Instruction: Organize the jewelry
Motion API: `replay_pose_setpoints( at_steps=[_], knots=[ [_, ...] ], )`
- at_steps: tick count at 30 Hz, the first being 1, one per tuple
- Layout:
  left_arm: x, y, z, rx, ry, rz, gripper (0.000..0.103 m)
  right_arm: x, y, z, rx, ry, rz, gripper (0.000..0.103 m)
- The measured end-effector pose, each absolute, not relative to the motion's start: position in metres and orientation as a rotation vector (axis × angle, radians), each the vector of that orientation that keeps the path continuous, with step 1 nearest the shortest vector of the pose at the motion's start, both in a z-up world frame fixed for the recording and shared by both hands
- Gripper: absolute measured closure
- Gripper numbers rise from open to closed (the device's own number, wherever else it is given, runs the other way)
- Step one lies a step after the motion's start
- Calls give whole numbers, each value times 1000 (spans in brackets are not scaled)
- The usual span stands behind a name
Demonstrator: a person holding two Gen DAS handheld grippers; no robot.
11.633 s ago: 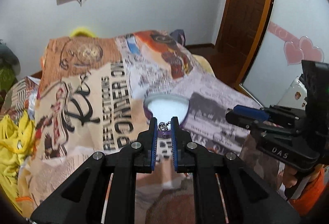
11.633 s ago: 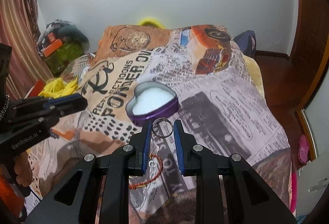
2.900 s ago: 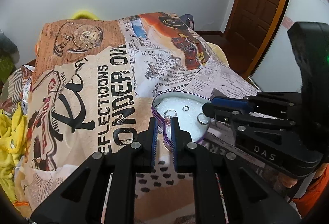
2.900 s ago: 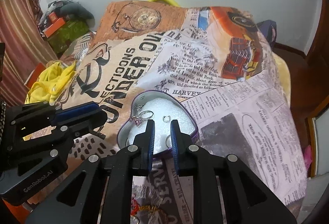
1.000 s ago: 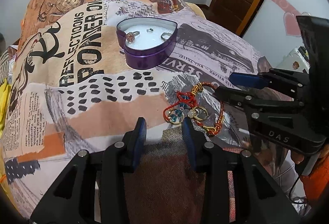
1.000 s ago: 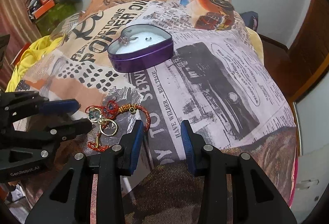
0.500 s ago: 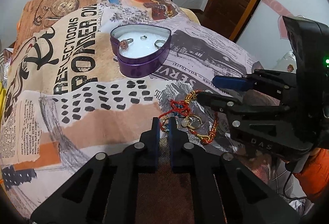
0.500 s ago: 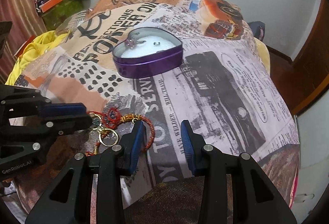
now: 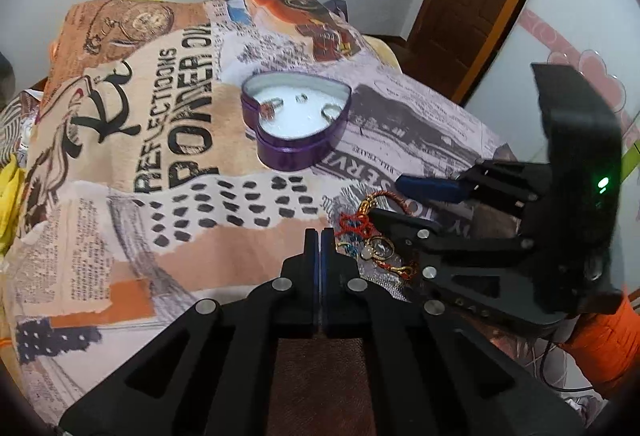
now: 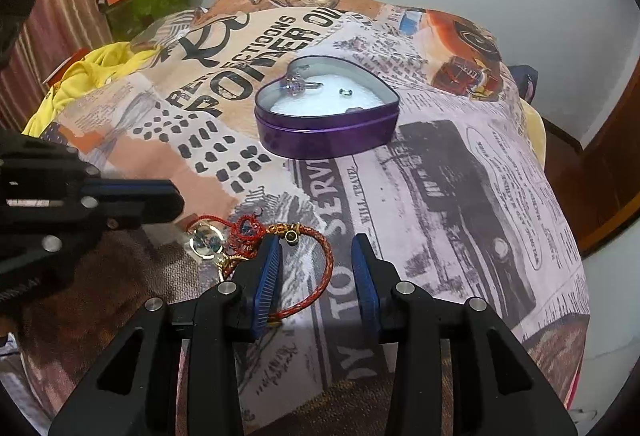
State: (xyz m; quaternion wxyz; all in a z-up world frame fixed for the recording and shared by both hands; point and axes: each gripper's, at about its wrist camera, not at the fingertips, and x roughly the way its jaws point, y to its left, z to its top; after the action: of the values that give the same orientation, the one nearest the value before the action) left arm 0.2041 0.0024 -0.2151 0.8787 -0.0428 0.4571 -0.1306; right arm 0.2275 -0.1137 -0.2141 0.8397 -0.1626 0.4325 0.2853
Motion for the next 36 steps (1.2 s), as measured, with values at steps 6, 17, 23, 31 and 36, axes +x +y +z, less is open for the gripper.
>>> replay_pose_setpoints(
  at_steps=[6,17,23,31,36],
  knots=[
    [205,5,-210,-93,960,-273,103,224,-107,-215,-356,904,605,97],
    [196,-3,-219,-79,1025,-282,93,212,-138,-210,-316,928,521,98],
    [193,-22,-216,-59,1032,-328,90,196,-152,-206,-323,936,513,98],
    [203,-46,-221,-42,1066,-367,82,199,-170,-200,-231,968,496,69],
    [210,-55,-225,-42,1068,-369,82,202,-182,-199,-201,966,480,69]
  ],
)
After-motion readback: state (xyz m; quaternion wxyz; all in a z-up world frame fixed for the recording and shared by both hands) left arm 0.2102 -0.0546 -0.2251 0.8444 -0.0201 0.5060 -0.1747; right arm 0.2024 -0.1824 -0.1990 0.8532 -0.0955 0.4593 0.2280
